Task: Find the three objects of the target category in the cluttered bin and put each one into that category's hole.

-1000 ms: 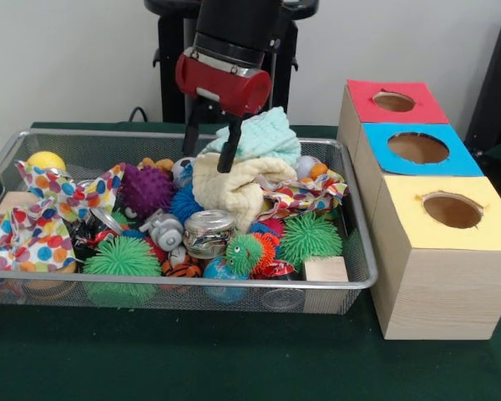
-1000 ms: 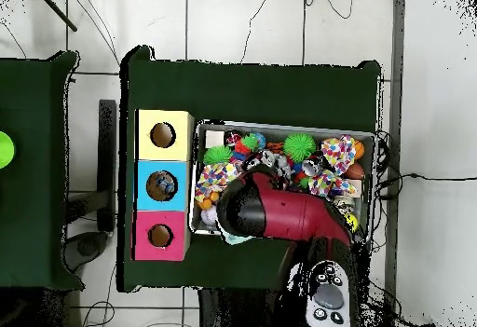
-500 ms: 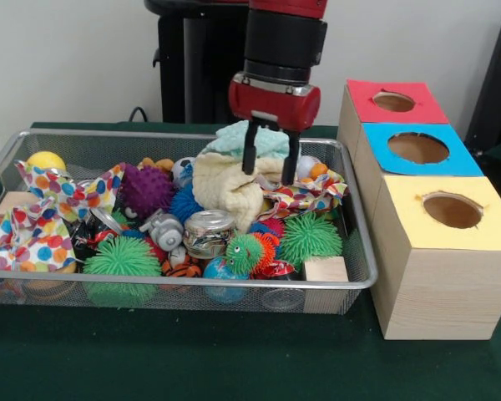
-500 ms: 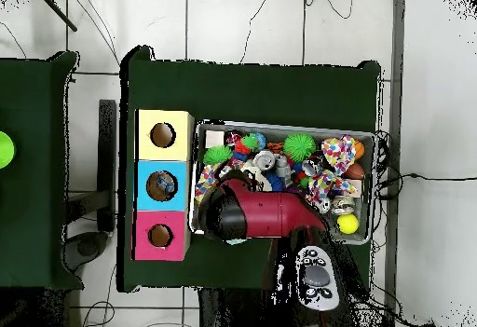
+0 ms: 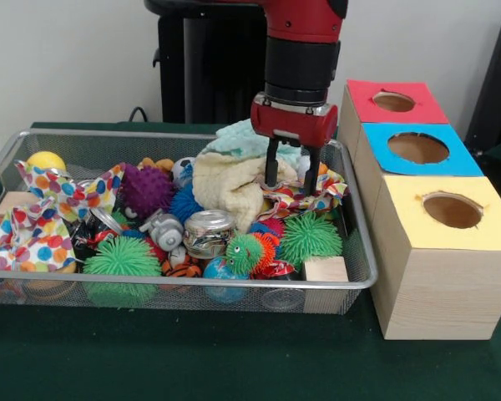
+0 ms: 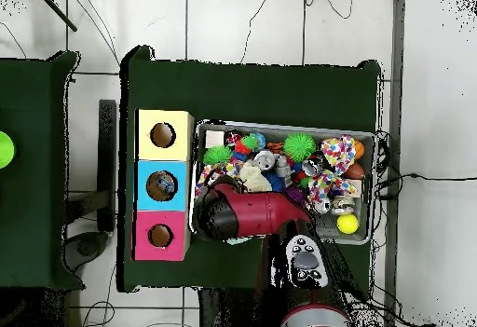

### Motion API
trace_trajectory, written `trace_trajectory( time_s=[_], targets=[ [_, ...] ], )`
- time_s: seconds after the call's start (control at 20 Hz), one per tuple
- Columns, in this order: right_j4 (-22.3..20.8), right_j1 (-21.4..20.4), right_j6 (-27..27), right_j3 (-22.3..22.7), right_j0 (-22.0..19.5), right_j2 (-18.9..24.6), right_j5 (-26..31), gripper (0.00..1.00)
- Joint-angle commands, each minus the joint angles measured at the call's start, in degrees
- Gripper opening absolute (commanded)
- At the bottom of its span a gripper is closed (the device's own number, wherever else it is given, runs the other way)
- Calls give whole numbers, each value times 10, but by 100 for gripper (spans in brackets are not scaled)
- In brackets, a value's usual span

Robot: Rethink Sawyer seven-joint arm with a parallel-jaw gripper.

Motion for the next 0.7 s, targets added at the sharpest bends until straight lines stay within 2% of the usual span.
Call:
trace_trajectory(
  time_s=[0.05, 0.4, 0.7],
  targets=[
    [-39, 31, -28, -2, -3, 20, 49, 100],
    [-30, 98, 18, -29, 45, -39, 34, 100],
    [-13, 174, 44, -57, 70, -62, -21, 100]
  ],
)
